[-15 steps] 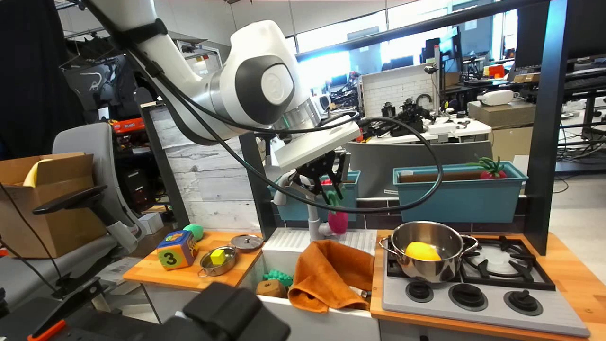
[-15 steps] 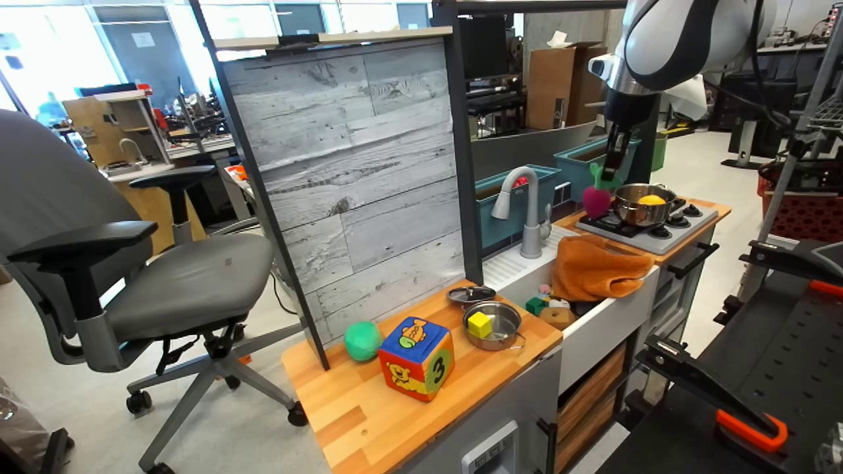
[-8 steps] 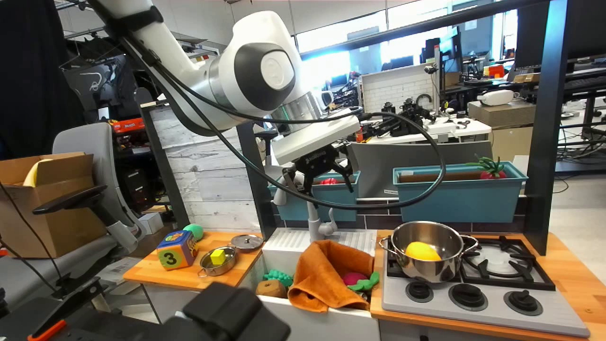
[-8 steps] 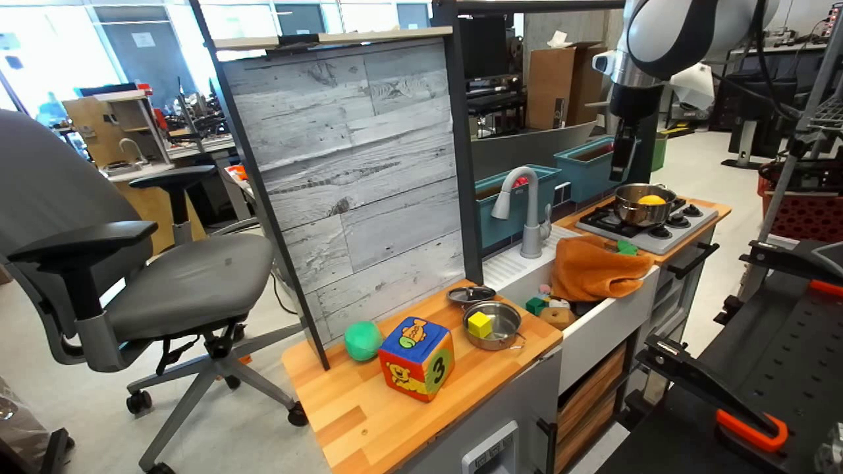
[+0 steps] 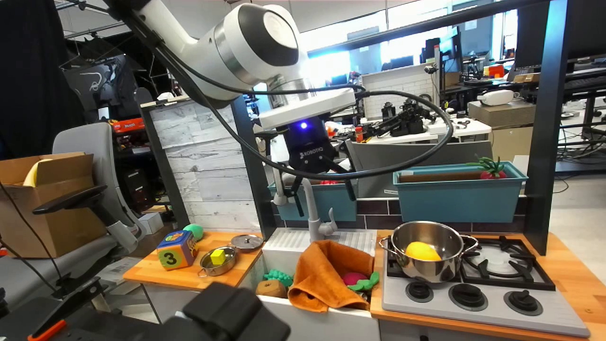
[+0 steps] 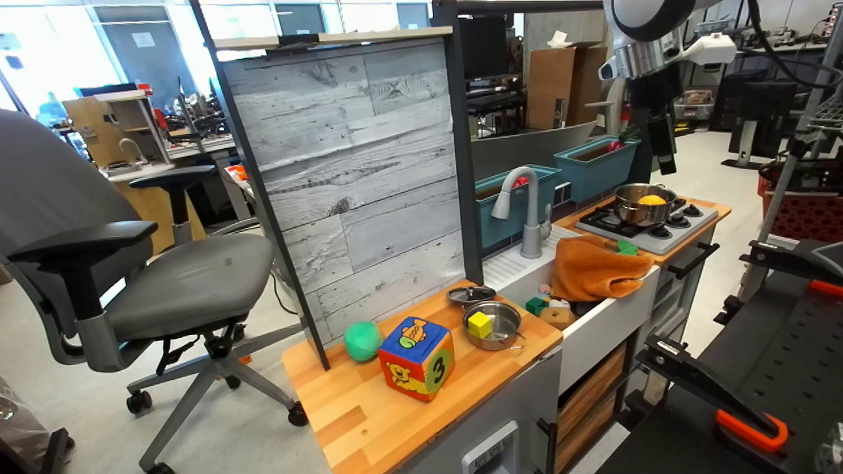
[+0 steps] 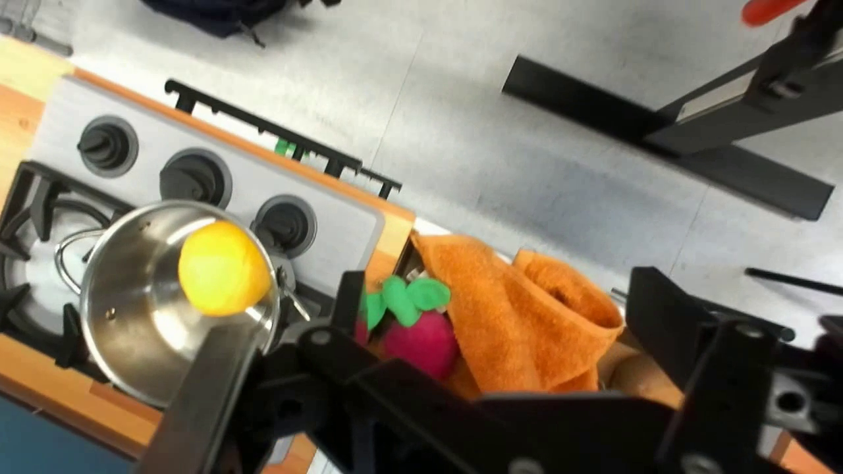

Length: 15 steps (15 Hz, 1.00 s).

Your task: Remove the purple plushy from the pot and put it in the sink

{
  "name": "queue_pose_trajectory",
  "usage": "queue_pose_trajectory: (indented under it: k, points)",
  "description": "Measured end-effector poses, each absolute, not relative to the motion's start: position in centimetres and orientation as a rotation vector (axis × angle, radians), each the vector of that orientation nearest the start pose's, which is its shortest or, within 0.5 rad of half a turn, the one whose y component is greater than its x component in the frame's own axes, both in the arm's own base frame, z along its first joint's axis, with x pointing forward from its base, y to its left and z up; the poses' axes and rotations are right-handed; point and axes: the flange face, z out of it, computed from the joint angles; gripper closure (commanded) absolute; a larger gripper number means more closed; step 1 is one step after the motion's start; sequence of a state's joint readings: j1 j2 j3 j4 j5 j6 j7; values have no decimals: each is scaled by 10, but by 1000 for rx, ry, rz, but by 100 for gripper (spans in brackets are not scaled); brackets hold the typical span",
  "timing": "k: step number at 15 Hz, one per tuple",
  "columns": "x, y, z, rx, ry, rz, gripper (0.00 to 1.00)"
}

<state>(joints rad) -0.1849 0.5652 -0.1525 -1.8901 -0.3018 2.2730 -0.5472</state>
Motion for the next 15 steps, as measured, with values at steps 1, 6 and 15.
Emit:
queue_pose_trajectory:
  k: [1, 6, 15]
  points:
    - [577, -209, 198, -3190, -707, 576, 0]
    - [577, -211, 203, -3166, -683, 666, 0]
    - [577, -211, 202, -3164, -684, 670, 0]
